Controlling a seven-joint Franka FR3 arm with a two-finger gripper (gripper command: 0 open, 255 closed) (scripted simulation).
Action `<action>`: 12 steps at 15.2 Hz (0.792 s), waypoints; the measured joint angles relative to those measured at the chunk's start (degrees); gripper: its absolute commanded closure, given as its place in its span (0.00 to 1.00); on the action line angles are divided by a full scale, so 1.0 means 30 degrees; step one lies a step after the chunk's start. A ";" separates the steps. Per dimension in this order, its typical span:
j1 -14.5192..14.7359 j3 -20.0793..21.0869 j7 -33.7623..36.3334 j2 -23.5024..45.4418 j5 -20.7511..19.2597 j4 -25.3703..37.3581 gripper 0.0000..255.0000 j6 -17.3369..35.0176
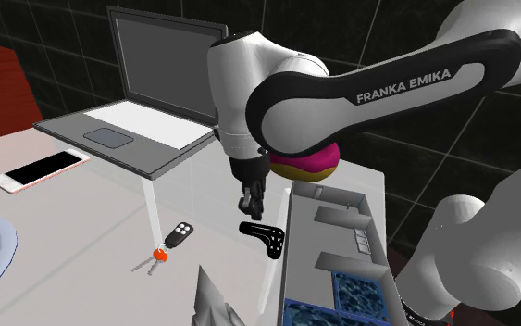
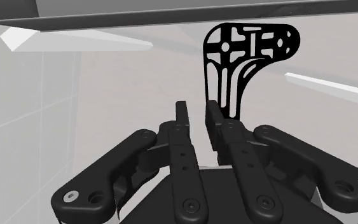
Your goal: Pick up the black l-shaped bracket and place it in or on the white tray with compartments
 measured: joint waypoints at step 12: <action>0.0593 -0.0698 0.0583 -0.3861 0.3006 -0.3554 0.00 0.3040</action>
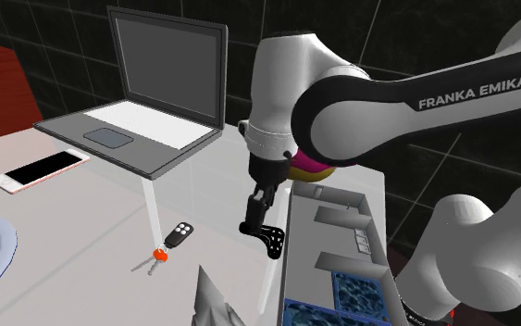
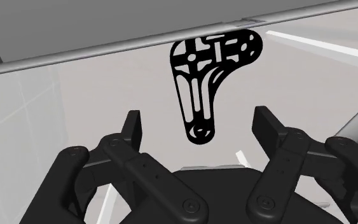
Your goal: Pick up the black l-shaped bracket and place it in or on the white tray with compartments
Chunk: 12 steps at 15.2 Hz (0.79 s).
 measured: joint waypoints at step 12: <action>0.0139 0.0243 0.0132 0.0225 0.0561 -0.1746 0.00 0.2447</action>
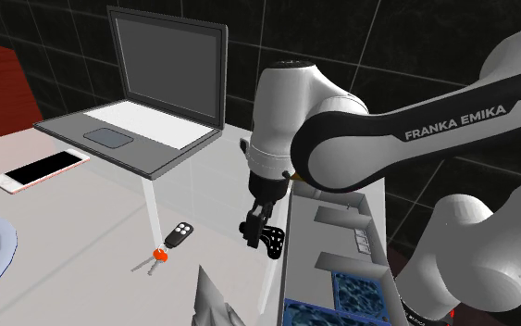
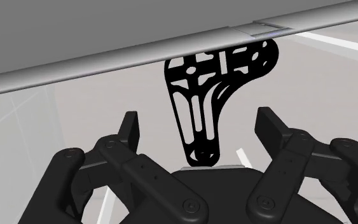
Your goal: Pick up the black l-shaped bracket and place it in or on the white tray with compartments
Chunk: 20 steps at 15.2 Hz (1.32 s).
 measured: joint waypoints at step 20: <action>0.0056 -0.0420 0.0014 -0.0697 -0.0174 0.1263 1.00 -0.1929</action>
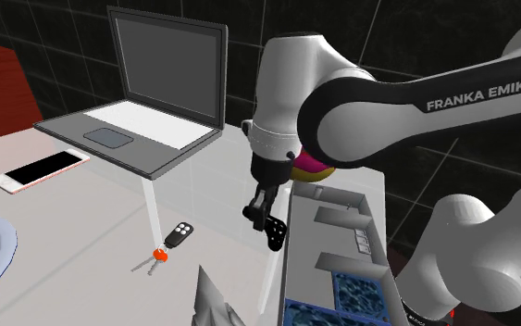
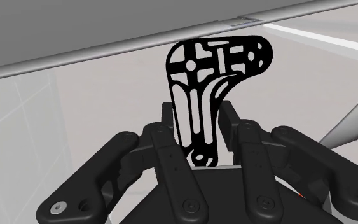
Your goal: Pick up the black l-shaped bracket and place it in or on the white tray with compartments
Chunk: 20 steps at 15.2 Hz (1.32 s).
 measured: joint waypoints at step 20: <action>0.0318 -0.0865 0.0029 -0.3036 0.0063 0.1955 1.00 -0.5024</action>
